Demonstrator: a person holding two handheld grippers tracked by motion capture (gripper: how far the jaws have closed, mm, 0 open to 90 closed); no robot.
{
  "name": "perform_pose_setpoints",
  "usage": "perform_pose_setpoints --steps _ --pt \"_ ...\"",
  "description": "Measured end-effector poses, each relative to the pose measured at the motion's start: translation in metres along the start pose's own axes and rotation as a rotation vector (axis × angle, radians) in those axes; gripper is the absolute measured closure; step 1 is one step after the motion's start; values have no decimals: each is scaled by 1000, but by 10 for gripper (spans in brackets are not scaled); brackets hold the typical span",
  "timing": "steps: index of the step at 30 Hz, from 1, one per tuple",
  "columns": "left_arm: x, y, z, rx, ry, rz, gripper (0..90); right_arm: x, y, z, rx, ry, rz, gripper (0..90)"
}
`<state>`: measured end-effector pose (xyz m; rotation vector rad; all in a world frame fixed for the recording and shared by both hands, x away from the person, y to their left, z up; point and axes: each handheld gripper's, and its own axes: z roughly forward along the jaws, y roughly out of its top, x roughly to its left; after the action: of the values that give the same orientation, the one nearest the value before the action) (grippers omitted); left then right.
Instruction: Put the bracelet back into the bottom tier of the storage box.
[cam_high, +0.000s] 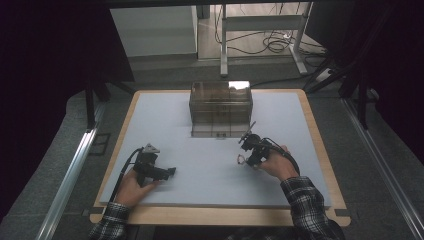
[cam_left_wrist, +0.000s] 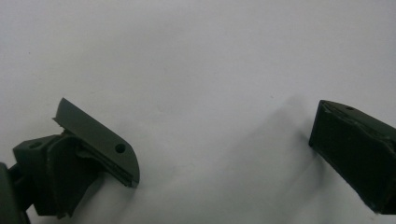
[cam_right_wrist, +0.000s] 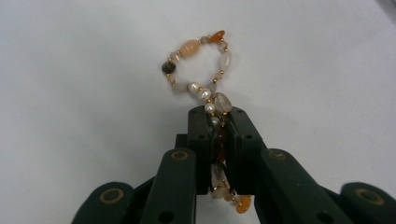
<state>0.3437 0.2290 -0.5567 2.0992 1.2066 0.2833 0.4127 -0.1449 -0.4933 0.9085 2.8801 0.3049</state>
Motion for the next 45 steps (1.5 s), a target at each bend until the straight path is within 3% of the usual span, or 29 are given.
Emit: perform_pose_setpoints --steps 8,26,45 --pt "0 0 0 0 0 0 0 -5 -4 -12 -44 23 23 822" --pt "0 0 0 -4 0 -5 0 -5 4 -53 -135 18 1 820" --pt "0 0 0 -3 0 -2 0 -6 16 -64 -261 22 7 818"
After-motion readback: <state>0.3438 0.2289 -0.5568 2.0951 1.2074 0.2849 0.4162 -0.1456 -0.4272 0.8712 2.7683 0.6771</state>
